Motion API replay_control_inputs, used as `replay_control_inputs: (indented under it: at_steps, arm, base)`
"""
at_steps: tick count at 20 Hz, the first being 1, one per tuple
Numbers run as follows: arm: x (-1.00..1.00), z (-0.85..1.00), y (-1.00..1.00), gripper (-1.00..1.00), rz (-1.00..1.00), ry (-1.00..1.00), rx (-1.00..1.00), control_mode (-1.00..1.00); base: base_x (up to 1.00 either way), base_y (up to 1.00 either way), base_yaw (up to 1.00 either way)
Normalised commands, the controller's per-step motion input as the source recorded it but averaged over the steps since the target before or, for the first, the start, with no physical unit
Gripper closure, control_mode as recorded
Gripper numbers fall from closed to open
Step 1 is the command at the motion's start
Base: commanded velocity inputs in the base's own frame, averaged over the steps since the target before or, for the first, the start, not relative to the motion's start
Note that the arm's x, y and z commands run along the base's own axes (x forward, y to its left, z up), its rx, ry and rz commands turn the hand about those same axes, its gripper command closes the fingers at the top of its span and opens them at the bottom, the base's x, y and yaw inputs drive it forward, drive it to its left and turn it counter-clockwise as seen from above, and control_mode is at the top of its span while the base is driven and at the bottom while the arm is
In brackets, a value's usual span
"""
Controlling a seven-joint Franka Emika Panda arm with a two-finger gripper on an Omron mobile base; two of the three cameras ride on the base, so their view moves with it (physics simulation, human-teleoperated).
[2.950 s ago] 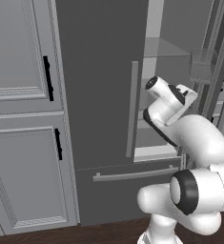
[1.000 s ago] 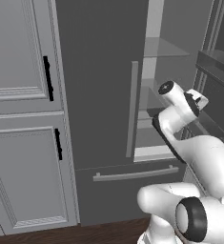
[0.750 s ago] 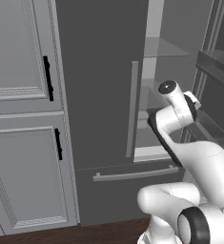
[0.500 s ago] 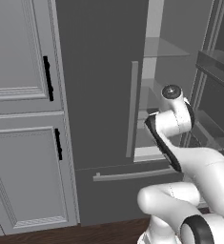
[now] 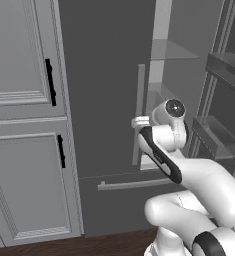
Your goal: Grab a lemon wedge from the fridge and one ice cube from the ice bowl, and put them in the glass of lemonade.
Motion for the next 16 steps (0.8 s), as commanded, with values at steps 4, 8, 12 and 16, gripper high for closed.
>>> replay_control_inputs:
  at_steps: [4,8,12,16]
  arm:
    - [0.41,0.74,0.62,-1.0,0.02,0.11,0.0,-1.0]
    - [0.3,0.07,0.04,-1.0,0.01,0.01,0.0,-1.0]
    - [0.0,-0.09,-0.34,-1.0,0.0,0.0,0.0,-1.0]
    - [0.16,-0.29,-0.34,-1.0,0.0,0.0,0.0,-1.0]
  base:
    - [0.0,0.0,0.0]
    - [0.0,0.0,0.0]
    - [0.0,0.0,0.0]
    - [0.0,0.0,0.0]
